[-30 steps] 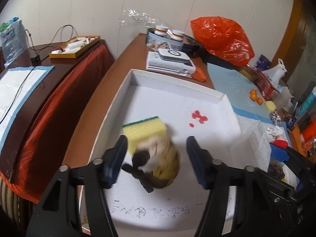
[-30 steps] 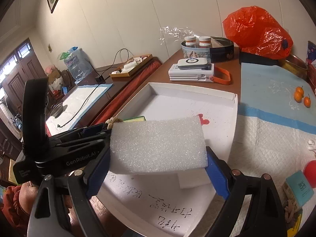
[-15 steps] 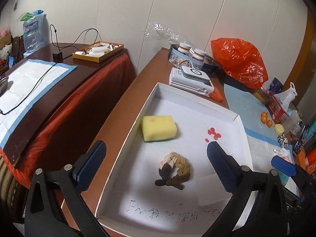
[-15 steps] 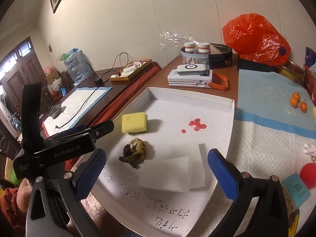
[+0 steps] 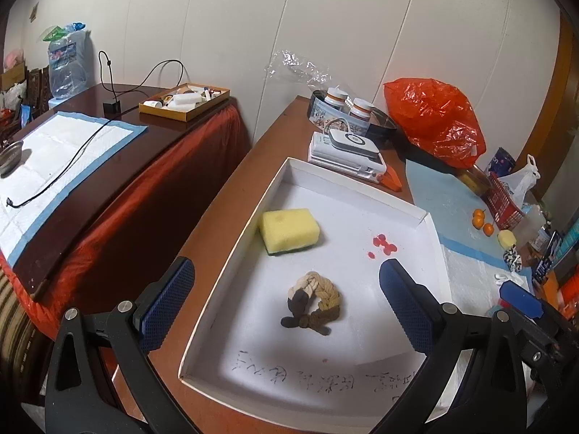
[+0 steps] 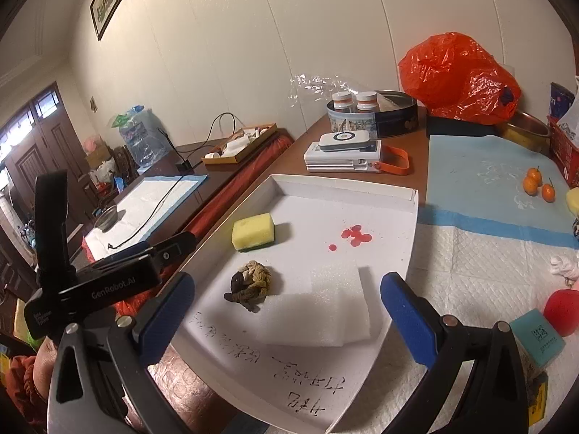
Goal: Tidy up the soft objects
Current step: 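Open the left tool to drop the rope toy while the right tool releases the foam sheet in the tray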
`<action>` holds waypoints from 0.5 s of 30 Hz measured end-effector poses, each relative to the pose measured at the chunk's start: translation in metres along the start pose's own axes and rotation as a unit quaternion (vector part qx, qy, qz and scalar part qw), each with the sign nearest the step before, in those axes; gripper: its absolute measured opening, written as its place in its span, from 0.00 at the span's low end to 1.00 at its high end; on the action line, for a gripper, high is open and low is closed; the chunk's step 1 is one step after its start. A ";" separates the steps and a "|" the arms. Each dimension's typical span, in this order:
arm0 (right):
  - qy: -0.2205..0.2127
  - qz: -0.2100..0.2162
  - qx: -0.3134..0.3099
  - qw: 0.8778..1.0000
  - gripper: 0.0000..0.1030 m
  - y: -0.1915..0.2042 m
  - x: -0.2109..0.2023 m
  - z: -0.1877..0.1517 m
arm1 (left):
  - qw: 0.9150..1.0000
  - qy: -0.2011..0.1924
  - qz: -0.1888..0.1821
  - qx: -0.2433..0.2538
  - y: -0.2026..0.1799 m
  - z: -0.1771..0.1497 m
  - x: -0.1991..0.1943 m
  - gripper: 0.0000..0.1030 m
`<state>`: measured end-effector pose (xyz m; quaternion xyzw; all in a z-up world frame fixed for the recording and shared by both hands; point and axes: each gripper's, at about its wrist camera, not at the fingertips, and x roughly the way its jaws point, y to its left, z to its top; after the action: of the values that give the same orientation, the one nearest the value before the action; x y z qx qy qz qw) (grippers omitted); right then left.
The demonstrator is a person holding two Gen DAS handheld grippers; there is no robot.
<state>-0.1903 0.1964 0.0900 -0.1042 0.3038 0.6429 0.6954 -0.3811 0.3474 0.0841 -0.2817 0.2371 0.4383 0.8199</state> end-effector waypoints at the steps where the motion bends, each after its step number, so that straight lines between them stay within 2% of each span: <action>1: 0.000 0.000 0.001 1.000 1.00 0.000 0.000 0.000 | 1.000 0.001 0.000 -0.001 0.000 -0.001 0.000 1.00; 15: 0.005 0.008 -0.008 1.000 1.00 0.004 -0.003 -0.010 | 1.000 0.001 0.017 0.003 -0.003 -0.014 -0.011 1.00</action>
<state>-0.1973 0.1890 0.0850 -0.1106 0.3034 0.6503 0.6876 -0.3862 0.3304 0.0812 -0.2754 0.2439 0.4511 0.8131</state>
